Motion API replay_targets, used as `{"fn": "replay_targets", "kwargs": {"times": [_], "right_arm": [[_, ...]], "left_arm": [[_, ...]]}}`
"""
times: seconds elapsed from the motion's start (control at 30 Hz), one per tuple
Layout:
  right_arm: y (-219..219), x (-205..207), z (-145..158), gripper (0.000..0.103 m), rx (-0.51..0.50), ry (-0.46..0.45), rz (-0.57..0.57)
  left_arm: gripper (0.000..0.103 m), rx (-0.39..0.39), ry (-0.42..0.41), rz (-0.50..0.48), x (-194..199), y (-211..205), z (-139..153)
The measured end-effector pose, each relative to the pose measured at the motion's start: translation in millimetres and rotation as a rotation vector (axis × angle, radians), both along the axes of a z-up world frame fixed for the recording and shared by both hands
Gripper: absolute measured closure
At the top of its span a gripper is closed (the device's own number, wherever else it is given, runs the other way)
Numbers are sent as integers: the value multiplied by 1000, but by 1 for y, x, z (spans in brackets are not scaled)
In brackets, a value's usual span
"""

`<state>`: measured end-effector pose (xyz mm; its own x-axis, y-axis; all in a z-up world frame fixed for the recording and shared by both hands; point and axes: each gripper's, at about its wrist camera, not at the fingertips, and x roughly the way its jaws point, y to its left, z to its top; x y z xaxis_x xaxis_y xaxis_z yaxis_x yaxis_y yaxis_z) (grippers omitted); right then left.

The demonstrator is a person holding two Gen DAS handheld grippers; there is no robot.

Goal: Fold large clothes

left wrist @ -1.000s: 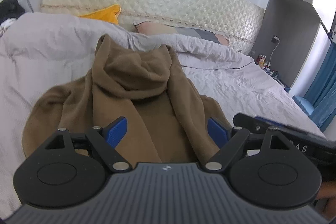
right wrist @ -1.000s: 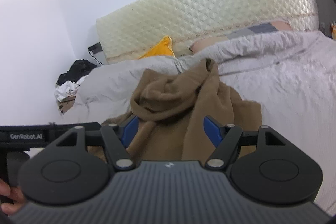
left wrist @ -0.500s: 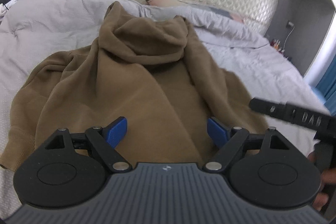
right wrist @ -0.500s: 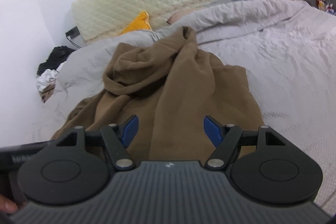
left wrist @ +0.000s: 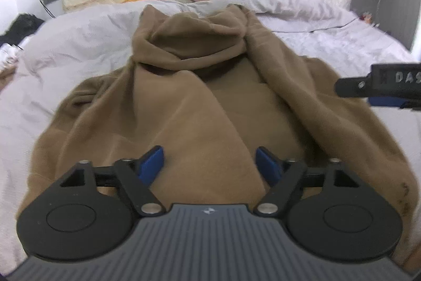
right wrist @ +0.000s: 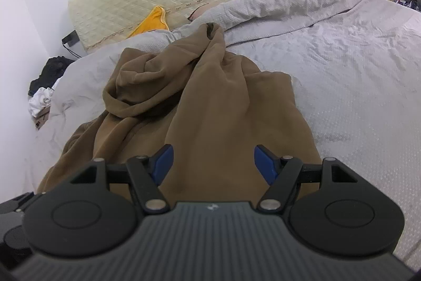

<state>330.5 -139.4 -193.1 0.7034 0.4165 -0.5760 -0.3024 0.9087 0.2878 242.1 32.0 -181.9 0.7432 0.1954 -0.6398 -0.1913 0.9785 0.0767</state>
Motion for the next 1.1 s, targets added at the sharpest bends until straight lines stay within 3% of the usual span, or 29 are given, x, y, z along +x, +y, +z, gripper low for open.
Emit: {"fn": "replay_targets", "kwargs": {"times": [0.1, 0.2, 0.37, 0.43, 0.5, 0.6, 0.73, 0.9, 1.1], "right_arm": [[1, 0, -3, 33, -13, 5, 2], [3, 1, -8, 33, -19, 17, 14], [7, 3, -16, 33, -39, 22, 18], [3, 3, -17, 33, -25, 25, 14], [0, 3, -18, 33, -14, 26, 11], [-2, 3, -17, 33, 0, 27, 15], [1, 1, -16, 33, 3, 13, 29], [4, -2, -17, 33, -12, -5, 35], [7, 2, -16, 33, -42, -35, 17]], "left_arm": [[48, 45, -5, 28, -1, -2, -1], [66, 24, -25, 65, -3, 5, 1], [71, -81, -57, 92, -11, 27, 6], [80, -101, -75, 122, -16, 35, 12], [82, -66, -117, 168, -25, 43, 21], [84, -151, -128, 219, -30, 73, 33], [85, -136, -144, 239, -35, 106, 53], [86, -215, -166, 328, -33, 182, 85], [87, -201, -218, 404, -18, 268, 145]]}}
